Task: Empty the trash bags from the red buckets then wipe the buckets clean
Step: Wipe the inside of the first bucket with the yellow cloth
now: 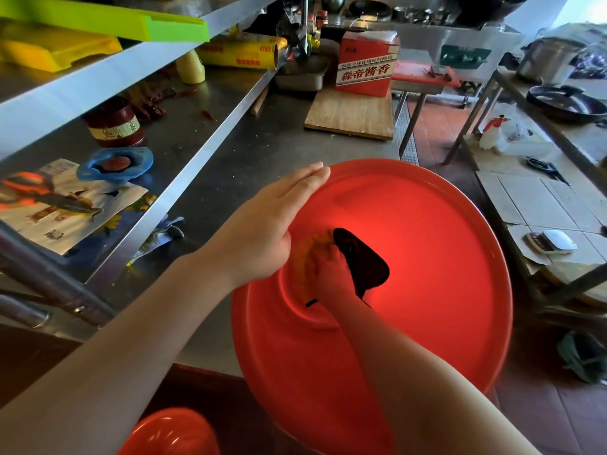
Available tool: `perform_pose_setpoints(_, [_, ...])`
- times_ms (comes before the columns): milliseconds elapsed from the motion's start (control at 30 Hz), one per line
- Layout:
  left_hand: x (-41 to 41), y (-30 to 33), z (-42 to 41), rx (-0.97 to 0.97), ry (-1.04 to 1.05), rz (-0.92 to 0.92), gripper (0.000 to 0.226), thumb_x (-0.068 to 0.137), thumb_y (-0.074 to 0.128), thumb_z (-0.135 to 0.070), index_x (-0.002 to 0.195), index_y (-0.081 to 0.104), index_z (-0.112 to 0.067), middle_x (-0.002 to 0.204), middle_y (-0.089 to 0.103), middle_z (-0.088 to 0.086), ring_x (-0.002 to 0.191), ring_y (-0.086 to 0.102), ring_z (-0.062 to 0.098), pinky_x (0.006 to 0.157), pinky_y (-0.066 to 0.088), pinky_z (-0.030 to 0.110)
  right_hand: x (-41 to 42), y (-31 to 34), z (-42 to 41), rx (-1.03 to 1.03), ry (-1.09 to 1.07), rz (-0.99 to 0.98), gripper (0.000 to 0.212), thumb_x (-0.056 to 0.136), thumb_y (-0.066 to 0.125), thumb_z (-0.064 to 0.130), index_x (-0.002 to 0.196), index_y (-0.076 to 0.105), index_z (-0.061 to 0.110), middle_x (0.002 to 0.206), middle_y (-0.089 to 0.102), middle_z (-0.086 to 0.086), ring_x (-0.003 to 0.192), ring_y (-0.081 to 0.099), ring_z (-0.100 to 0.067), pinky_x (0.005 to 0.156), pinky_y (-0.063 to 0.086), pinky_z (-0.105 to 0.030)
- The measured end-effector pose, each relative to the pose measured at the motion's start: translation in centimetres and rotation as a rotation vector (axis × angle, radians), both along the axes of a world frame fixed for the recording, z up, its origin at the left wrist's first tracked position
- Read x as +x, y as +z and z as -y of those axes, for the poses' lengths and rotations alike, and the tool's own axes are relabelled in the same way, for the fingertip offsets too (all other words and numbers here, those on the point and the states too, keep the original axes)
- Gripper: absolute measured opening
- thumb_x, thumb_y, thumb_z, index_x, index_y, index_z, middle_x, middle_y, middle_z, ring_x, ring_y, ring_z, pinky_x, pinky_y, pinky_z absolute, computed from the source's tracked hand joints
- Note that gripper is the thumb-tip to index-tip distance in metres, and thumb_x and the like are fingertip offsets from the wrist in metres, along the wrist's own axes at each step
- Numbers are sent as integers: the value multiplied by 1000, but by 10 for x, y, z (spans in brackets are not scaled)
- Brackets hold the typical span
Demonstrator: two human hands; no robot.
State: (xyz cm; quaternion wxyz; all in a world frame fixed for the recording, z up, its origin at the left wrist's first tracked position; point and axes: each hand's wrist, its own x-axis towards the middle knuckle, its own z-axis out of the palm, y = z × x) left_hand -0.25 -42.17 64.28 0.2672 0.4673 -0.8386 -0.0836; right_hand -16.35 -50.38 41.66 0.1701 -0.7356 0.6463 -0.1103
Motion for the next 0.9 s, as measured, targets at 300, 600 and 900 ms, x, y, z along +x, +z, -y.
perform_pose_setpoints(300, [7, -2, -1, 5, 40, 12, 91, 80, 47, 17, 156, 21, -26, 162, 19, -11, 146, 27, 10, 114, 30, 23, -3, -9, -39, -127, 508, -402, 47, 94, 50, 21, 141, 44, 24, 143, 37, -10, 131, 38, -33, 99, 41, -49])
perform_pose_setpoints(600, [3, 1, -5, 14, 29, -9, 91, 81, 45, 18, 156, 23, -27, 163, 18, -13, 146, 24, 5, 112, 22, 11, -37, -6, -43, 15, 345, -585, 48, 85, 68, 24, 131, 56, 24, 136, 48, -13, 122, 46, -34, 82, 51, -52])
perform_pose_setpoints(900, [3, -2, -11, 17, -38, -29, 90, 80, 46, 20, 156, 26, -25, 162, 21, -13, 147, 22, 3, 115, 19, 10, -36, 26, -14, -74, 111, -475, 41, 95, 42, 10, 136, 39, 14, 135, 36, -17, 121, 39, -37, 81, 51, -45])
